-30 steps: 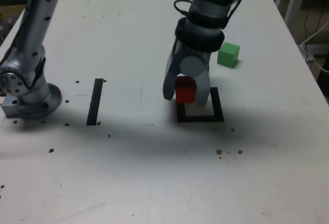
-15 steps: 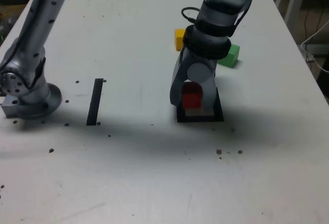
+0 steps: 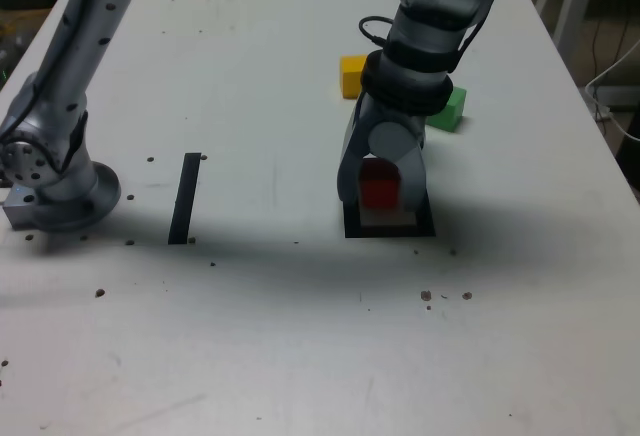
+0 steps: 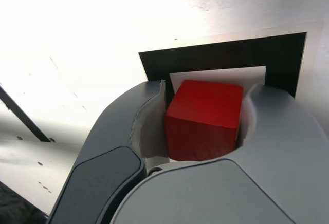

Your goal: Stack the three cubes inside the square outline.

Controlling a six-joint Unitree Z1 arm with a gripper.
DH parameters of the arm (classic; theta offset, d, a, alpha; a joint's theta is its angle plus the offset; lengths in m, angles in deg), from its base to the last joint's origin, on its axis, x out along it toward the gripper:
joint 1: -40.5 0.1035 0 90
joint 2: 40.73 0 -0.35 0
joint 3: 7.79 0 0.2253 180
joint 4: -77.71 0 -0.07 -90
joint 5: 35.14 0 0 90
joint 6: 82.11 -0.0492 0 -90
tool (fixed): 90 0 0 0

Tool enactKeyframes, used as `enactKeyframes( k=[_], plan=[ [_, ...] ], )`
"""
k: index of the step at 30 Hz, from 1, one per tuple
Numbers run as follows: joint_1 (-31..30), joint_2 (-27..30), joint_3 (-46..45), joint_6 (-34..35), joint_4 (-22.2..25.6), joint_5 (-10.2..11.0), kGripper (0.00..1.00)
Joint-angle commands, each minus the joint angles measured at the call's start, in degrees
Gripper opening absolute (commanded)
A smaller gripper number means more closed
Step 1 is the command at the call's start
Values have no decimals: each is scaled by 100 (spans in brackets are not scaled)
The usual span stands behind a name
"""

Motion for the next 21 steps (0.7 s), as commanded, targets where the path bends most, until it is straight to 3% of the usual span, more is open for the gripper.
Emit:
enactKeyframes(
  k=[1, 11, 21],
  plan=[
    [15, -30, -18, -19, -11, -14, 95],
    [66, 109, -125, -19, -4, 43, 99],
    [577, 803, -235, 9, 347, 533, 99]
  ],
)
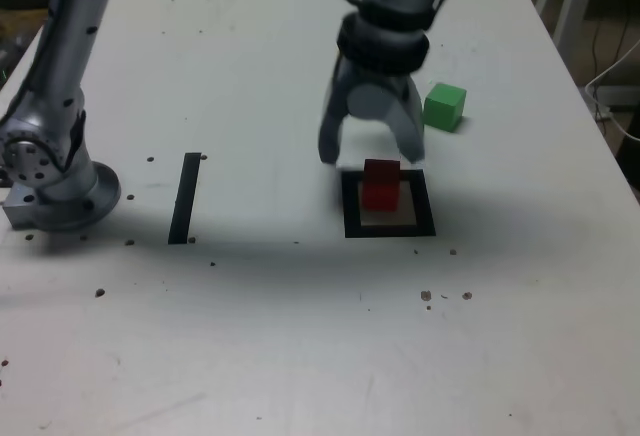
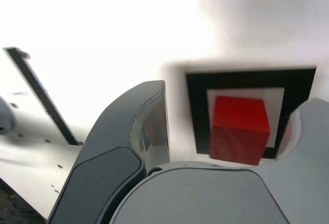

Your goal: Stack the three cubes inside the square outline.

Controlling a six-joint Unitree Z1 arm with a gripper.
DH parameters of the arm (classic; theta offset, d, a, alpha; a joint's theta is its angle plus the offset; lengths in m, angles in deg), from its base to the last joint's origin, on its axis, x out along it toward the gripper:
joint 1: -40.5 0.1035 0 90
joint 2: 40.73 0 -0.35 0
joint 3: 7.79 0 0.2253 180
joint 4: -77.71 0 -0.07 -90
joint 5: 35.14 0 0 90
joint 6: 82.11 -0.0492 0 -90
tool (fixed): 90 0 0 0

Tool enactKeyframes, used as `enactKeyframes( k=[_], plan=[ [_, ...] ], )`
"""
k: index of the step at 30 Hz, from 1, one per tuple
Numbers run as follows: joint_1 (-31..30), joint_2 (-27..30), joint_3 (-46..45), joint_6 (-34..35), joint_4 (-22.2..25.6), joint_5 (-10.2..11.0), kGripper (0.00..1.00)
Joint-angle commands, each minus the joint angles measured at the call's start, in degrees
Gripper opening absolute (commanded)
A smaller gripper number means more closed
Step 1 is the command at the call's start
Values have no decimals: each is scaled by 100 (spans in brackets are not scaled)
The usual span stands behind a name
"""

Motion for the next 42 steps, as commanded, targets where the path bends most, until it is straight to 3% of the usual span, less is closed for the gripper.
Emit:
enactKeyframes(
  k=[1, 11, 19, 31, 38, 42],
  plan=[
    [217, 143, 30, -26, 112, 117, 99],
    [1545, 174, 201, -672, 198, 271, 99],
    [2196, -264, 685, -1261, 308, 268, 99],
    [2633, -1046, 1635, -1897, 753, 276, 91],
    [2662, -1327, 2022, -2057, 978, 280, 81],
    [2662, -1406, 2121, -2134, 1023, 287, 70]
  ],
)
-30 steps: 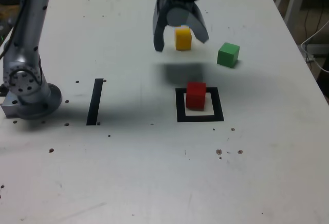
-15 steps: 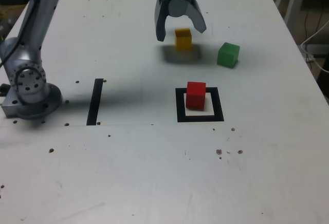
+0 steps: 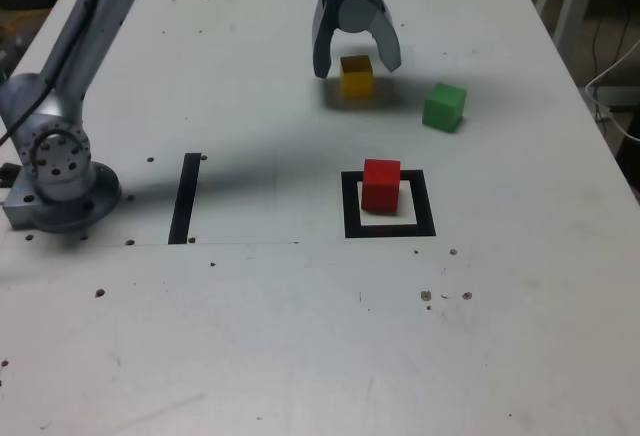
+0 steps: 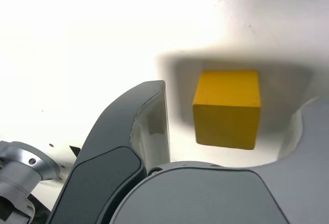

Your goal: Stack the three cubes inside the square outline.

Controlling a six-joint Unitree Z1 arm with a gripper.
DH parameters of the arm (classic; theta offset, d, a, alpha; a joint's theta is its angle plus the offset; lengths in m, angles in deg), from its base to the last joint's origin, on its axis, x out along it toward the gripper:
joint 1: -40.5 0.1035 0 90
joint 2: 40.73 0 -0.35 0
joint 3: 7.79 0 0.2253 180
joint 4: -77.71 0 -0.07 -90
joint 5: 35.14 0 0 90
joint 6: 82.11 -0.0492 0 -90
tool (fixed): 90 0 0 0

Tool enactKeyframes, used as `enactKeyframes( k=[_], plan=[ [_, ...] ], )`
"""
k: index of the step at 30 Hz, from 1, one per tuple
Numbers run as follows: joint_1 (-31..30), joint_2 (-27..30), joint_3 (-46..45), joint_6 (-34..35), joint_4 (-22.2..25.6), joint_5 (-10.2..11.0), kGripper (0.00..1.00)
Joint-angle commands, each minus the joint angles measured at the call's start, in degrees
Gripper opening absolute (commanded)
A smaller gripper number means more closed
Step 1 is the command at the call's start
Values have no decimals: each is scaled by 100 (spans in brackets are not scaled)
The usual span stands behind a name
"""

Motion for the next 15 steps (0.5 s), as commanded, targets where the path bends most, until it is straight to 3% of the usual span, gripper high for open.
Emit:
enactKeyframes(
  k=[1, 10, 15],
  plan=[
    [6, -68, 47, -46, 15, 9, 67],
    [-2, -239, 126, -173, -20, 13, 35],
    [-16, -259, 122, -208, -41, 14, 28]
  ],
)
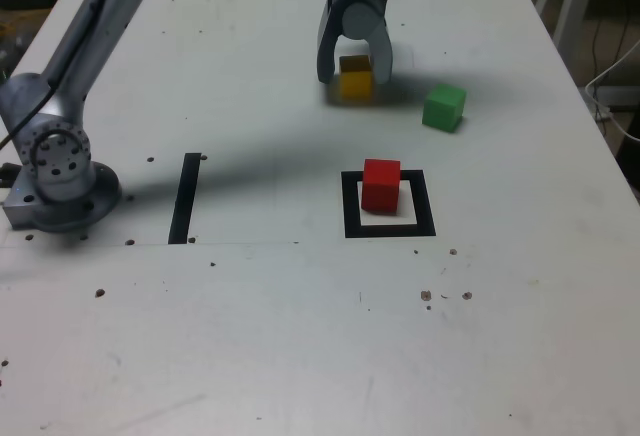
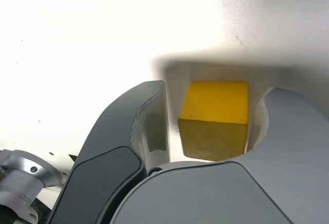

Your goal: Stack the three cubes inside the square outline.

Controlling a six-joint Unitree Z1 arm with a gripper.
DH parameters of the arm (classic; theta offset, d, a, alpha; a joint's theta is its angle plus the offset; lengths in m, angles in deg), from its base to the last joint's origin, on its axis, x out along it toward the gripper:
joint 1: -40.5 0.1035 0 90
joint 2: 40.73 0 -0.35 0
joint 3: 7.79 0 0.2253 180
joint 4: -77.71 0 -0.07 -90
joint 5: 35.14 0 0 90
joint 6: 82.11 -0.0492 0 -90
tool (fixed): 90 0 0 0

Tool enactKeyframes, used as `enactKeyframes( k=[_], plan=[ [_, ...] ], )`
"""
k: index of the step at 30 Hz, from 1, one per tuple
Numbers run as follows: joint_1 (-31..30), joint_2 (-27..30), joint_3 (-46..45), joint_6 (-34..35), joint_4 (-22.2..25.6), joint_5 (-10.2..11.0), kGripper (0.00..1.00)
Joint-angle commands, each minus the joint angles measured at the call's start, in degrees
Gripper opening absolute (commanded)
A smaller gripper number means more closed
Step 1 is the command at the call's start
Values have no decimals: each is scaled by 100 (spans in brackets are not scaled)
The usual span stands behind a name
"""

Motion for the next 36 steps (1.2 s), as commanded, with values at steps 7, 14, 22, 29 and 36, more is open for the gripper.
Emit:
enactKeyframes(
  k=[7, 14, 22, 29, 36],
  plan=[
    [-36, -27, -9, -12, 3, 23, 28],
    [-150, 39, -14, 11, 23, 62, 28],
    [-573, 454, -111, 237, 134, 149, 28],
    [-1256, 966, -287, 672, 386, 47, 28],
    [-2074, 1323, -421, 1309, 572, -173, 28]
  ],
)
